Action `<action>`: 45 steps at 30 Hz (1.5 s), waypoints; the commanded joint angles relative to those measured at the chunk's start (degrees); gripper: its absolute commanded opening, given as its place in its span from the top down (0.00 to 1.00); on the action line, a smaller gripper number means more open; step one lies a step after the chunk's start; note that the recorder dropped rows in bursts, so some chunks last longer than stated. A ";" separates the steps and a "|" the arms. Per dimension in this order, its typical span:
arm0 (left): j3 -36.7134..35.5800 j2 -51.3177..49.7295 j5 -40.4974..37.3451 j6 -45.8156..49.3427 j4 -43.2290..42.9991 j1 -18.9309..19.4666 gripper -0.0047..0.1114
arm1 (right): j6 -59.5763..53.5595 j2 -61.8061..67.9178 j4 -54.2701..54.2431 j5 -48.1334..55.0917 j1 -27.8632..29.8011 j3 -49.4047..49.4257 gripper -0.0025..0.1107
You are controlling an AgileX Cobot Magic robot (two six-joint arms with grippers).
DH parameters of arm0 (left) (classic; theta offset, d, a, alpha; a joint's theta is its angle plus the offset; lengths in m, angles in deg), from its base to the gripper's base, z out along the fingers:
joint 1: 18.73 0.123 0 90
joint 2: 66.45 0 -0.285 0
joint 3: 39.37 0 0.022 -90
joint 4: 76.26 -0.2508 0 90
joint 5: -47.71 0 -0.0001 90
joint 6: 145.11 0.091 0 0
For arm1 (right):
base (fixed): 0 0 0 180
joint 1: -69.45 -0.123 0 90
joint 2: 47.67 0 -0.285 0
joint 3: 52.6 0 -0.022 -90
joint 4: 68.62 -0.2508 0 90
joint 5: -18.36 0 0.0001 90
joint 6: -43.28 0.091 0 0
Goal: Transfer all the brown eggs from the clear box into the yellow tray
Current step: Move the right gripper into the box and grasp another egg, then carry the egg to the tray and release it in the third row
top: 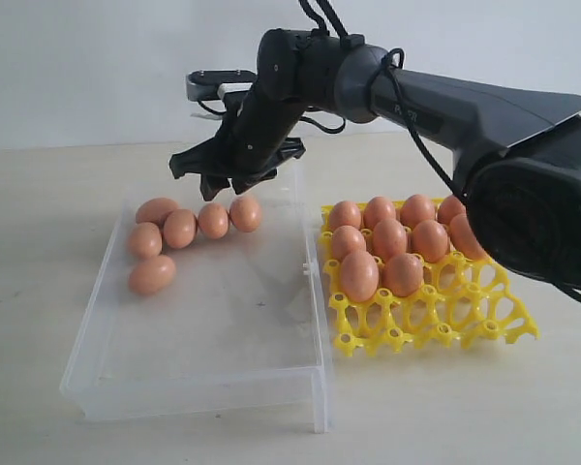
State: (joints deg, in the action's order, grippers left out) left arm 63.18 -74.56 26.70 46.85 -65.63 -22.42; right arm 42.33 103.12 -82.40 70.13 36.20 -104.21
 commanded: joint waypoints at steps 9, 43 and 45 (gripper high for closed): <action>0.23 0.32 0.56 0.02 0.16 -0.25 0.96 | 1.64 2.93 0.16 -6.13 -0.03 -0.69 0.49; 0.23 0.32 0.56 0.02 0.16 -0.25 0.96 | 2.53 0.60 -1.30 -11.45 -0.76 -0.69 0.98; 0.23 0.32 0.56 0.02 0.16 -0.25 0.96 | 2.64 -1.82 0.22 -11.23 -1.41 -0.29 0.98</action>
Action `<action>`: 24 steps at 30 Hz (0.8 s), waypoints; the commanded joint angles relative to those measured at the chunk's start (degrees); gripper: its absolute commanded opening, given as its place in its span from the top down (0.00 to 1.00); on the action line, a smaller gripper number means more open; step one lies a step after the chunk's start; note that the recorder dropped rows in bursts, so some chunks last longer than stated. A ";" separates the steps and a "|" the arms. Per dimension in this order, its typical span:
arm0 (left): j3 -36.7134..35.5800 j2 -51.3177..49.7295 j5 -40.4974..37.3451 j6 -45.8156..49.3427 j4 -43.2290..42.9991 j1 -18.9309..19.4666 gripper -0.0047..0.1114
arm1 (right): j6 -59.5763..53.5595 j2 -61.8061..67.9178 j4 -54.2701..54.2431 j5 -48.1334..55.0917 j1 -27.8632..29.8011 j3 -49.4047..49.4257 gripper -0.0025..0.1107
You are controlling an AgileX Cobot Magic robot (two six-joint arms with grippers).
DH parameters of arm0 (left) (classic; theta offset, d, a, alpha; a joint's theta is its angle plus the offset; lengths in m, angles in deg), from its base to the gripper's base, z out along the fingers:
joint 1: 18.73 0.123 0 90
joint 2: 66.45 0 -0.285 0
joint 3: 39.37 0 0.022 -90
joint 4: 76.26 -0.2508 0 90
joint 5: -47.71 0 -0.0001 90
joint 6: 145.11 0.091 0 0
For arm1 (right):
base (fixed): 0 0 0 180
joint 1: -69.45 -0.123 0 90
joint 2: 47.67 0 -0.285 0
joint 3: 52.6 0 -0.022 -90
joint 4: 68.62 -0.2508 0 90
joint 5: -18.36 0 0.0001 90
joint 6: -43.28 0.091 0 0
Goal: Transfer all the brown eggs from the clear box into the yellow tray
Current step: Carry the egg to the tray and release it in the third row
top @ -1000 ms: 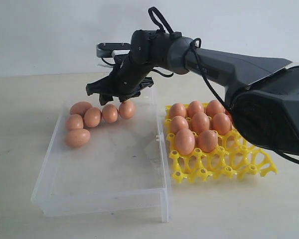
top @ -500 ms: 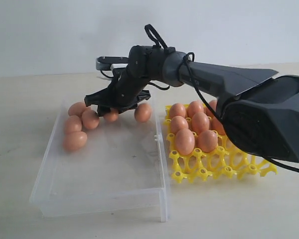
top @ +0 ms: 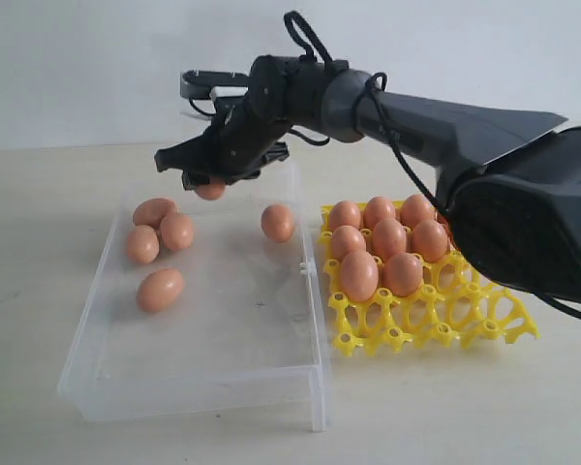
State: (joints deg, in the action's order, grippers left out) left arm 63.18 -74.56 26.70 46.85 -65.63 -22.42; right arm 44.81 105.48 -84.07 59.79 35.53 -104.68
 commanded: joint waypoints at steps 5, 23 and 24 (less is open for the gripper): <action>0.23 0.32 0.56 0.02 0.16 -0.25 0.96 | -0.18 -14.33 4.38 -8.81 -2.05 10.69 0.98; 0.23 0.32 0.56 0.02 0.16 -0.25 0.96 | -6.03 -61.57 5.28 -42.54 0.64 79.97 0.98; 0.23 0.32 0.56 0.02 0.16 -0.25 0.96 | -6.03 -62.82 5.17 -43.51 1.80 81.88 0.98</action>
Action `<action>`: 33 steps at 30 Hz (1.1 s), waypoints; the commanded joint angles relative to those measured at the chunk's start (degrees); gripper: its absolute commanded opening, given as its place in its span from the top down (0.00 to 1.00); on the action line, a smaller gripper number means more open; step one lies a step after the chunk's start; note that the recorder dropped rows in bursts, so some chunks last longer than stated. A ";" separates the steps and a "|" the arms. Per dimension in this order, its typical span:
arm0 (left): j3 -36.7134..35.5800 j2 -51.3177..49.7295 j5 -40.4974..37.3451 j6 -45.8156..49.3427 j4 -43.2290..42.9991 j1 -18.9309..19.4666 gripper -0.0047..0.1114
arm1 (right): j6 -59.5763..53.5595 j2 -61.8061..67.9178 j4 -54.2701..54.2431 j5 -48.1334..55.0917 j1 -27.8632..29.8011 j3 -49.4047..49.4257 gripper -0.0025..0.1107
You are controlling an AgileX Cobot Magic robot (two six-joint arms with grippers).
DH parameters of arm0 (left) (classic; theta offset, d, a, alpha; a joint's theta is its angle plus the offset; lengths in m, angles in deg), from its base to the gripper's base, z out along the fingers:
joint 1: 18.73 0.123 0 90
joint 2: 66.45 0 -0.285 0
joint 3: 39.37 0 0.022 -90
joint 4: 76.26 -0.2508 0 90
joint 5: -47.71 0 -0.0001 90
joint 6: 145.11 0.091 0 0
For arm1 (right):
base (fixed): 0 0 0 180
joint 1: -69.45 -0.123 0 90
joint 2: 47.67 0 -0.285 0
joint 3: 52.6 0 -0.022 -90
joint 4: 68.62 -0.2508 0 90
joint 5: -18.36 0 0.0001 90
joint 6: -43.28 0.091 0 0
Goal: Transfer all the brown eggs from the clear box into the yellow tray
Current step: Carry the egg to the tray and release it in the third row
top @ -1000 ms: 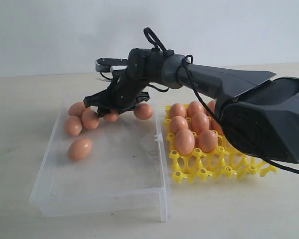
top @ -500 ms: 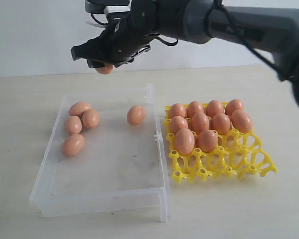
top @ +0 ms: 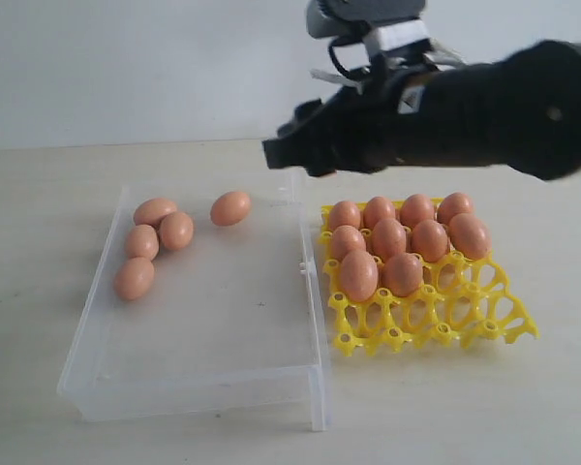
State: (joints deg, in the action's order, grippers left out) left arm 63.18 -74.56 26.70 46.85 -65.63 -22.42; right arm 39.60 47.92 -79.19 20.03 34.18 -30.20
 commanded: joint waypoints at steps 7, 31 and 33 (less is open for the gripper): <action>0.23 0.32 0.56 0.02 0.16 -0.25 0.96 | -0.67 -8.95 0.11 -4.58 11.68 14.49 0.98; 0.23 0.32 0.56 0.02 0.16 -0.25 0.96 | 1.81 3.41 0.03 -7.42 16.42 16.14 0.98; 0.23 0.32 0.56 0.02 0.16 -0.25 0.96 | 1.81 3.79 0.03 -7.88 16.71 16.14 0.98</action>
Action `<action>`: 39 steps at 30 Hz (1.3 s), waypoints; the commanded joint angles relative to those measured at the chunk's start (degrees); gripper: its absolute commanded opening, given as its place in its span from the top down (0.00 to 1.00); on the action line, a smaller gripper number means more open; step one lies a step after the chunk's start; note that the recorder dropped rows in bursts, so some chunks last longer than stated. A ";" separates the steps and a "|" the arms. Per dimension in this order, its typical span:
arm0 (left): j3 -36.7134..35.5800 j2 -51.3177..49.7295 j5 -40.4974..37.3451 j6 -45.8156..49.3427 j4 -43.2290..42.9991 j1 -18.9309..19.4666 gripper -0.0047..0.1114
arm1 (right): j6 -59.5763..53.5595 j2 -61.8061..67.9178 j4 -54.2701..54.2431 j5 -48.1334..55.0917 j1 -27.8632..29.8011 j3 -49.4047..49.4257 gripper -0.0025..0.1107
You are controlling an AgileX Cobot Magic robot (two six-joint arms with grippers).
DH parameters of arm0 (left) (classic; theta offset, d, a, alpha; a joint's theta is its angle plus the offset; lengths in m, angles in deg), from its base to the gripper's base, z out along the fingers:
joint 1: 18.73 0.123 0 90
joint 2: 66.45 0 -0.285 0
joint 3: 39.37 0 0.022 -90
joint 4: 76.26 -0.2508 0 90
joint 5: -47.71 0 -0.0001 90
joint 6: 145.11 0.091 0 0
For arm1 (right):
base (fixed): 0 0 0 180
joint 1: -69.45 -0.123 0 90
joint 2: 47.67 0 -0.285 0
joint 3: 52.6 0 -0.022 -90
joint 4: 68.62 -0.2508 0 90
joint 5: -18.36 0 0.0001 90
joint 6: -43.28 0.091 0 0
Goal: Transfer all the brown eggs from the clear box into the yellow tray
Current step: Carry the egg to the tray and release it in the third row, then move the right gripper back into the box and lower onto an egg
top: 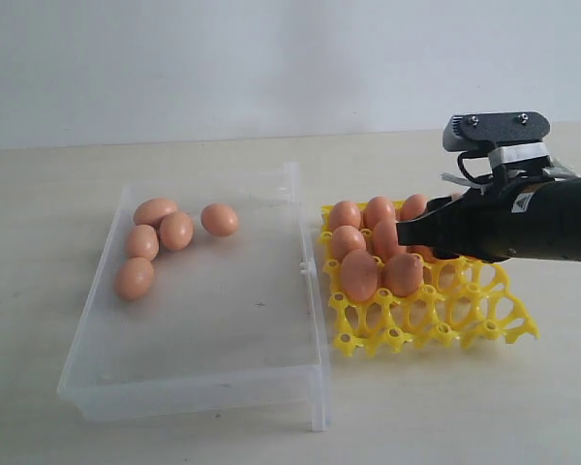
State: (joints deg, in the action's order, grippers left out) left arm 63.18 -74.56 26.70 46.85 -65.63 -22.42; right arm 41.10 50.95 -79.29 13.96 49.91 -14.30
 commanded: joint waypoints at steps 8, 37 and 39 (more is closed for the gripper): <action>0.23 0.32 0.56 0.02 0.16 -0.25 0.96 | 0.32 3.96 0.26 -1.71 0.35 0.25 0.98; 0.23 0.32 0.56 0.02 0.16 -0.25 0.96 | 0.32 7.20 0.26 -3.94 0.35 0.25 0.85; 0.23 0.32 0.56 0.02 0.16 -0.25 0.96 | 0.32 6.98 0.26 -3.94 0.35 0.25 0.76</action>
State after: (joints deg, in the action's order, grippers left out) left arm 63.18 -74.56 26.70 46.85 -65.63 -22.42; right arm 41.44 58.16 -79.40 11.32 50.39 -14.30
